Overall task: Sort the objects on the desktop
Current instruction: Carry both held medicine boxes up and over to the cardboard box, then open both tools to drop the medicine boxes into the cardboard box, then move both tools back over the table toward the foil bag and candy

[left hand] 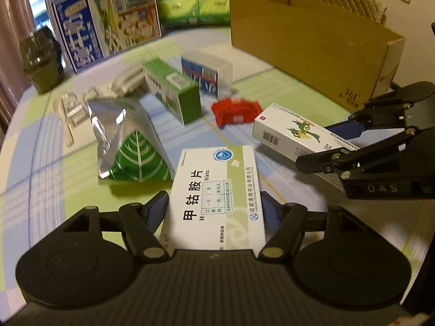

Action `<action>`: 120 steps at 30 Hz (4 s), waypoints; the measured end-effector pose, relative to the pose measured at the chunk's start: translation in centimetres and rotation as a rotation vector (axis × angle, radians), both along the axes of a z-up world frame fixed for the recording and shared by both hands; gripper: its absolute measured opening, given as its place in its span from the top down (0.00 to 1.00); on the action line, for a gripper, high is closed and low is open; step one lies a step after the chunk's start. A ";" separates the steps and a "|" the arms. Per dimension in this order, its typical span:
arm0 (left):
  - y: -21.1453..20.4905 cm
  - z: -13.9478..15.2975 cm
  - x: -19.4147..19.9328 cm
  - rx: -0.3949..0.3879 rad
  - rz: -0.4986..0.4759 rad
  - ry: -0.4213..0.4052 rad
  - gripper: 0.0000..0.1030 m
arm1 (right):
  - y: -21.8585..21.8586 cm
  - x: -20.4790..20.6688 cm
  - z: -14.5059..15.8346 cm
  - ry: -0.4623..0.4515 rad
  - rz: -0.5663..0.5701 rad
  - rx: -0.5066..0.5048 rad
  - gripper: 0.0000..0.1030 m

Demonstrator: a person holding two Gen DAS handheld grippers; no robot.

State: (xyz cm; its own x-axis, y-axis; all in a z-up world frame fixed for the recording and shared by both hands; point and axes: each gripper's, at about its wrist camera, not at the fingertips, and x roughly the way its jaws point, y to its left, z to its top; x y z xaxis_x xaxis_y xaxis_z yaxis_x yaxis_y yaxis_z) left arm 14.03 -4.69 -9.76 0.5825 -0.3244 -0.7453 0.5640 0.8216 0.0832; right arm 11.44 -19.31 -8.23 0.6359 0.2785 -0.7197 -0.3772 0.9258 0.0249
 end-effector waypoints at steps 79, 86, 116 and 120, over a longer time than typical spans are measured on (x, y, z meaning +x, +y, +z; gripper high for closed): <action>-20.5 13.4 6.1 -0.228 -0.008 -0.138 0.27 | -23.6 9.9 11.8 -0.116 -0.287 0.079 0.57; -18.9 13.5 5.4 -0.230 0.009 -0.141 0.25 | -23.8 8.1 13.1 -0.145 -0.298 0.076 0.41; -0.3 18.4 -3.6 -0.162 0.226 -0.215 0.01 | -11.3 -2.7 20.0 -0.270 -0.062 0.192 0.02; 3.2 17.8 -4.3 -0.141 0.286 -0.220 0.01 | -9.2 -3.0 19.5 -0.256 -0.028 0.201 0.02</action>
